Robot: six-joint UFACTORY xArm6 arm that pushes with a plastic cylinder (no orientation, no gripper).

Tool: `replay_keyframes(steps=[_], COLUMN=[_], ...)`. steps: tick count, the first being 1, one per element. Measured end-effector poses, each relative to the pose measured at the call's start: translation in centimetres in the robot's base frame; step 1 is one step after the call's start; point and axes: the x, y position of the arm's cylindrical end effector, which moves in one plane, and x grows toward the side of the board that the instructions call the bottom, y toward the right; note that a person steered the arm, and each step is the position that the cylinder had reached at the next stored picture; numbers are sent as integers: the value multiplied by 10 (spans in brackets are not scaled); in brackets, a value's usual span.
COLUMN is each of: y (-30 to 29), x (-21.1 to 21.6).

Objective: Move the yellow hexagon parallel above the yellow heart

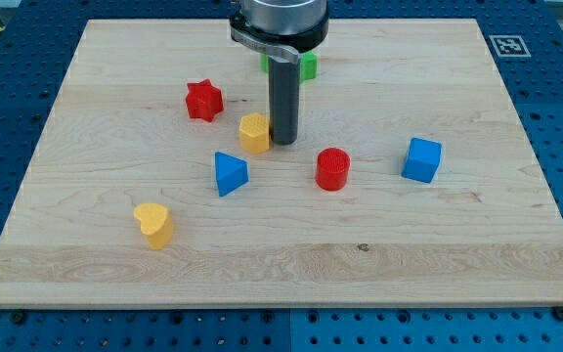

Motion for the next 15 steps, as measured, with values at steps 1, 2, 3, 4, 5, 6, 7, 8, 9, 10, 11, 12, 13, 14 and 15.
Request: replay_keyframes(steps=[1,2,3,4,5,6,7,8,9,10,11,12,13,14,15], y=[0,-2,-6,-15,-26,-35,-43,-53,-62,-71,-81,-93,-98,-110,-123], x=[0,0,0,0,0,0,-1,-1,-1,-1,-5,-13,-14,-20,-30])
